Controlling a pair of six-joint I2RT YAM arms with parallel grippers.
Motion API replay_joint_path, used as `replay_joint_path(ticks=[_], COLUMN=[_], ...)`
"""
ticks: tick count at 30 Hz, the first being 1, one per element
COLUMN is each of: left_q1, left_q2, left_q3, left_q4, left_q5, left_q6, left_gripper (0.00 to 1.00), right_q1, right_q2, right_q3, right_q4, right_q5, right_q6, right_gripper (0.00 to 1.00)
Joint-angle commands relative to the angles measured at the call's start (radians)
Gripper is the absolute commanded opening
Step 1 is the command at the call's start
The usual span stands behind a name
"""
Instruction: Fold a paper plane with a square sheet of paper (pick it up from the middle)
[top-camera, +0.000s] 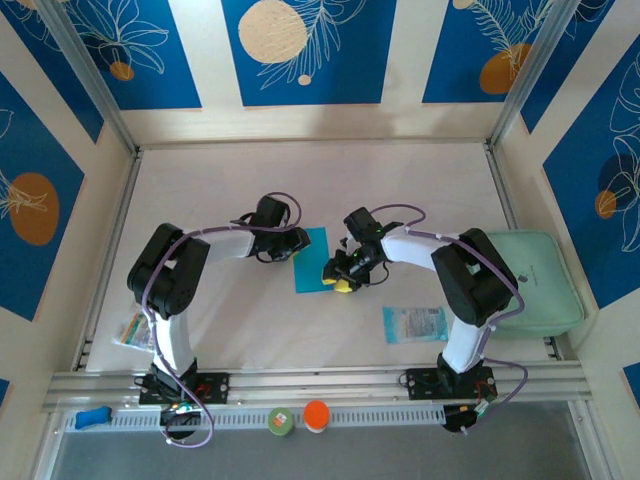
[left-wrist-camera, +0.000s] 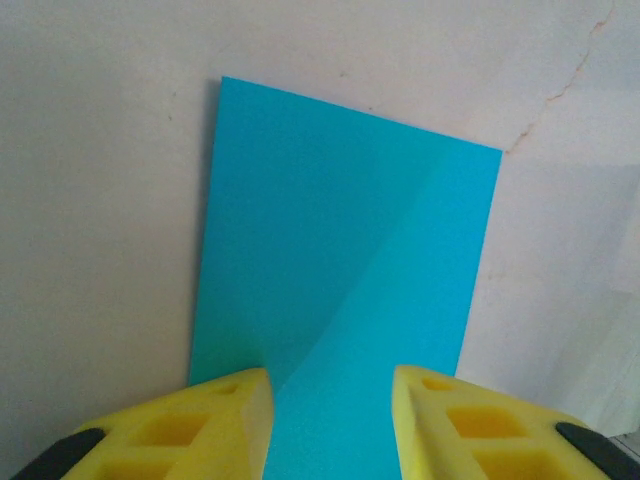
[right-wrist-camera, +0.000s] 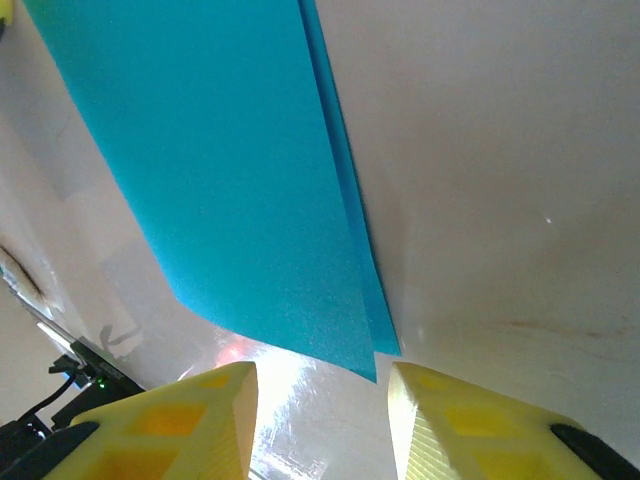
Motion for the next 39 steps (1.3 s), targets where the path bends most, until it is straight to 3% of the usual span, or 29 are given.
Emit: replay_joint_path(ticks=[1,22,26,28,32,39], left_q1=[-0.003,-0.001,-0.002,-0.002,-0.002,0.003], left_q2=[0.034,0.034,0.03,0.015,-0.063,-0.087], left_q3=[-0.02,-0.025,-0.022,-0.03,-0.043,-0.025], left_q4=[-0.038,-0.039,-0.032,0.026,0.121,0.029], left_q5=[-0.014,-0.009,0.0,0.035,0.086,0.048], left_q6=[-0.007,0.004,0.016,0.056,0.15,0.231], left_gripper=[0.39,0.39,0.39,0.4,0.45,0.47], right_q1=[0.013,-0.013,-0.018,-0.02,-0.024,-0.028], right_q2=[0.028,-0.02,-0.026,-0.025,-0.039,-0.083], right_q3=[0.032,0.005,0.003,0.004,-0.002,-0.029], right_q4=[-0.037,0.029,0.024,0.012,-0.023,-0.064], right_q5=[-0.005,-0.005,0.001,0.005,0.02,0.004], right_q6=[-0.022,0.026,0.036,0.04,0.04,0.004], right_gripper=[0.39,0.19,0.1,0.01,0.0,0.0])
